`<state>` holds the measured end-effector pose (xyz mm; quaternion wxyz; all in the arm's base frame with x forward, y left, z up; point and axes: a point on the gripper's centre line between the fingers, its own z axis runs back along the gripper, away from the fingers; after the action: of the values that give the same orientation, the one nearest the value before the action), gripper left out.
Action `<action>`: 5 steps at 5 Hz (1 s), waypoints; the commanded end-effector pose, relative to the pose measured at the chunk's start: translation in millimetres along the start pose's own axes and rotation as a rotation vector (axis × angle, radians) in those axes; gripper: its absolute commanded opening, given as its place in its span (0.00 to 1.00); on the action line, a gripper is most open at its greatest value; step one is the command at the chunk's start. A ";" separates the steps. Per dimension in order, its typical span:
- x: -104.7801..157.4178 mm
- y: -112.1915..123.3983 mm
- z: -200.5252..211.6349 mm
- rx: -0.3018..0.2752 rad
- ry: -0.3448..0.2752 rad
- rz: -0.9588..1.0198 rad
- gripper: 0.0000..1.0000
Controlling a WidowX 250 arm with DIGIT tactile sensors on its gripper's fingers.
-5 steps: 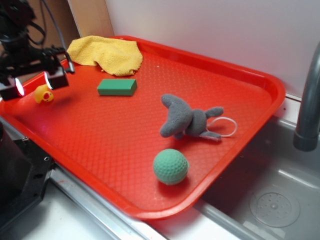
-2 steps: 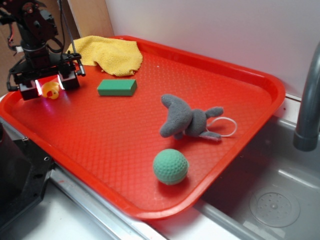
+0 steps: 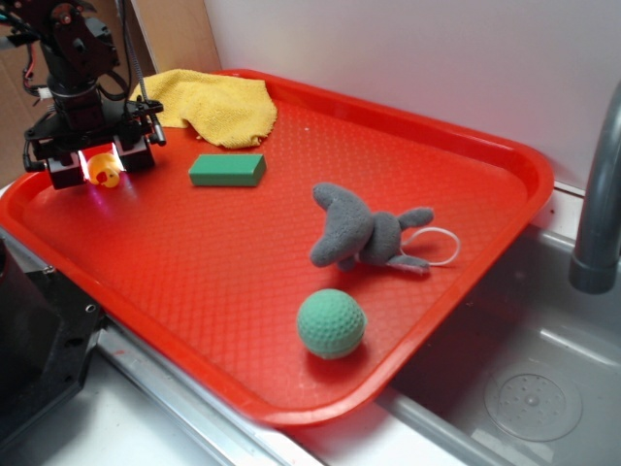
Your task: Grab the yellow duck.
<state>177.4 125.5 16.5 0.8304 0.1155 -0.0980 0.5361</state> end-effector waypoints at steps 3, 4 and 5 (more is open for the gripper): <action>-43.4 -10.9 146.6 -0.246 0.191 -0.640 0.00; -47.7 -4.0 174.0 -0.321 0.219 -0.725 0.00; -55.5 2.7 206.8 -0.378 0.205 -0.771 0.00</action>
<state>148.1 2.3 185.9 0.9825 -0.0651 -0.0449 0.1689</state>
